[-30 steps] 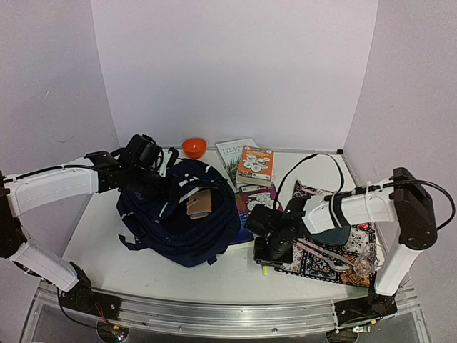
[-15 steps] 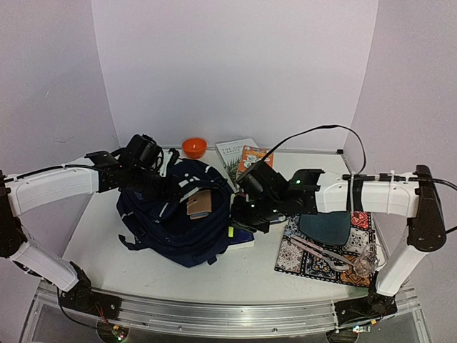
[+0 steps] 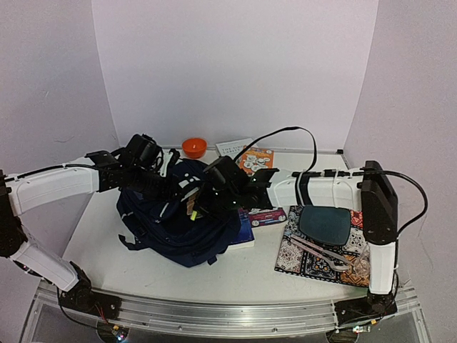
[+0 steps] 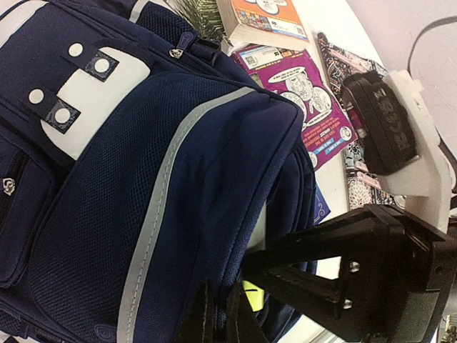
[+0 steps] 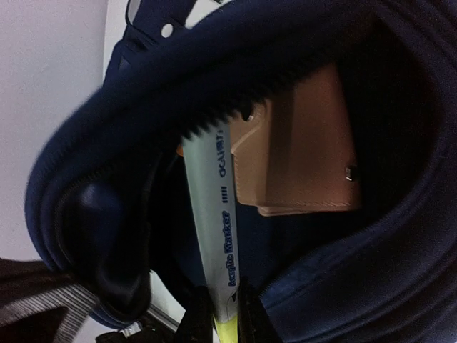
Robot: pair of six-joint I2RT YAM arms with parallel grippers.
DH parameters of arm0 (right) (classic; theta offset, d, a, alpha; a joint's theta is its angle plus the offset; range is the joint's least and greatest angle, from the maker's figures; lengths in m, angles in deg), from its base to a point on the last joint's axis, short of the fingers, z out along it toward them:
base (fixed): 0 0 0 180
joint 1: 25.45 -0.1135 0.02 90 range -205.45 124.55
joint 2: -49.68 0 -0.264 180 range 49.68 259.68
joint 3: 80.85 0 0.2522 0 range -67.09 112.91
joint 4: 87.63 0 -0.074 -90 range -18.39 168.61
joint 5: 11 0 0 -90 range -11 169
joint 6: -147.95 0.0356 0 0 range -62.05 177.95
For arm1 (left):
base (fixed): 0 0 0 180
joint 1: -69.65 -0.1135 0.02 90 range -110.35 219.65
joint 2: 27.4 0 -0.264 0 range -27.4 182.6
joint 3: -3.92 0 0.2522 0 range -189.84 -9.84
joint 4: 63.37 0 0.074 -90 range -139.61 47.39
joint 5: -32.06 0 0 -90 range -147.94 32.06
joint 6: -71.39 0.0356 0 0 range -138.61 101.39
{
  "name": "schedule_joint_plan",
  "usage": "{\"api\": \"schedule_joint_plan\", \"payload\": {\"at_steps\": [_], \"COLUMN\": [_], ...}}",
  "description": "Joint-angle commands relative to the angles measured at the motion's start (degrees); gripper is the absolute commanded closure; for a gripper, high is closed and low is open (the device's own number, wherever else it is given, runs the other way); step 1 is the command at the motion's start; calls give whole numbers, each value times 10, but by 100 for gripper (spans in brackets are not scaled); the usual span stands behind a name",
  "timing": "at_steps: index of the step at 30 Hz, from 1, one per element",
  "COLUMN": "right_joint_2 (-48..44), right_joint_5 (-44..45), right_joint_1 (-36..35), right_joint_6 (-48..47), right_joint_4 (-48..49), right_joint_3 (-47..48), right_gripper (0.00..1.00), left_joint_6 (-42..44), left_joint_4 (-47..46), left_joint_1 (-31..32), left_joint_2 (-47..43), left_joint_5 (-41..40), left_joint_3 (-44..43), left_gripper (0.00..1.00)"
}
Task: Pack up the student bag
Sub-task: Place the pen in the second largest pocket of the bag.
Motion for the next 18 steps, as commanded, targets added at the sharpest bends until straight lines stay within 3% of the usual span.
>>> {"api": "schedule_joint_plan", "payload": {"at_steps": [1,9,18], "right_joint_2": [41,70,8], "right_joint_5": [-18,-30,-19], "right_joint_1": [12,14,16], "right_joint_6": [52,40,-45], "right_joint_4": [40,56,63], "right_joint_3": [55,88,20], "right_gripper": [94,66,64], "left_joint_6": [-12,-14,-10], "left_joint_4": [-49,-55,-54], "left_joint_1": [-1,-1,-1], "left_joint_2": [-7,-4,-12], "left_joint_5": [30,37,31], "left_joint_3": [-33,-30,-12], "left_gripper": [100,100,100]}}
